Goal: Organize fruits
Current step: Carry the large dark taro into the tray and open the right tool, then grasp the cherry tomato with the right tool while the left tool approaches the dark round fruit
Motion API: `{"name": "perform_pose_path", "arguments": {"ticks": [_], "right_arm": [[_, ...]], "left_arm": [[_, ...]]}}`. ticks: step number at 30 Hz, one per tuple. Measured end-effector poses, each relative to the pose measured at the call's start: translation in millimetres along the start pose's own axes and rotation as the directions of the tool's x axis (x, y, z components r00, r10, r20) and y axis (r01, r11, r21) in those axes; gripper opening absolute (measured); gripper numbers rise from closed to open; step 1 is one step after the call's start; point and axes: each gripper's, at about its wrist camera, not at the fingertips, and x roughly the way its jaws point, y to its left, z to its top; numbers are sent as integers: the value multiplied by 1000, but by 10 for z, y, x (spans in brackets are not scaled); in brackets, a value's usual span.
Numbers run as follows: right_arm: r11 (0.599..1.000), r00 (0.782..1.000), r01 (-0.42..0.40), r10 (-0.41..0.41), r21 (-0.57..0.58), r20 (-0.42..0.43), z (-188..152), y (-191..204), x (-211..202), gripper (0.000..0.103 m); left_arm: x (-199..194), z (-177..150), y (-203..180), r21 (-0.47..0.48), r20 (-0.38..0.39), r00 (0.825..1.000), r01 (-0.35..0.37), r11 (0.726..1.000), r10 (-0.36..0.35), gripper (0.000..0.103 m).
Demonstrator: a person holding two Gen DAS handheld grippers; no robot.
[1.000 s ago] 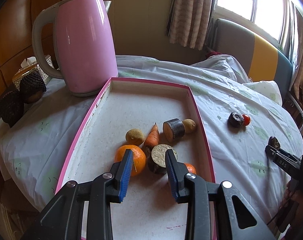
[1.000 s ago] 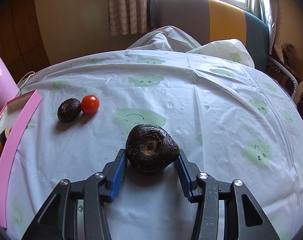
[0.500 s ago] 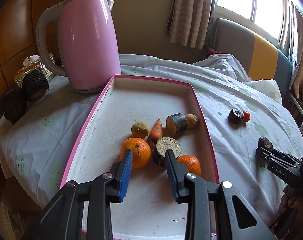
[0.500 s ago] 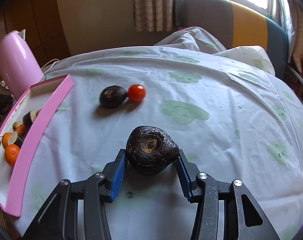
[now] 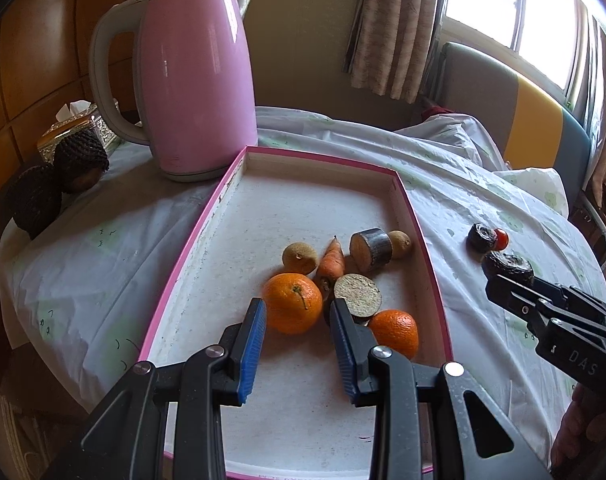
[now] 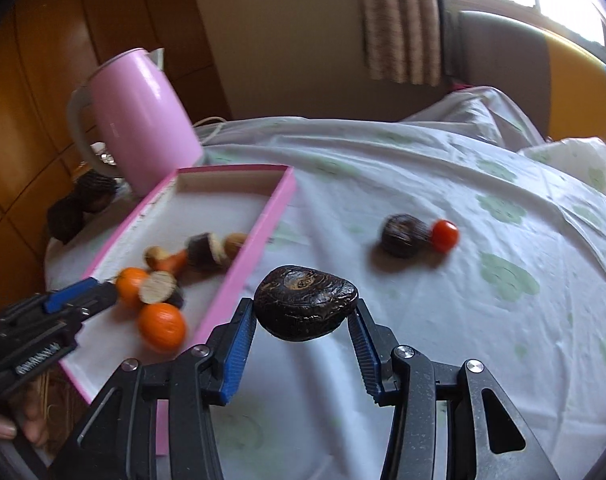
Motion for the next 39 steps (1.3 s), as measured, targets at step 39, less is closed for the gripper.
{"name": "perform_pose_path", "arguments": {"ticks": [39], "right_arm": [[998, 999, 18, -21, 67, 46, -33, 50, -46, 77]], "left_arm": [[-93, -35, -51, 4, 9, 1000, 19, 1000, -19, 33]]}}
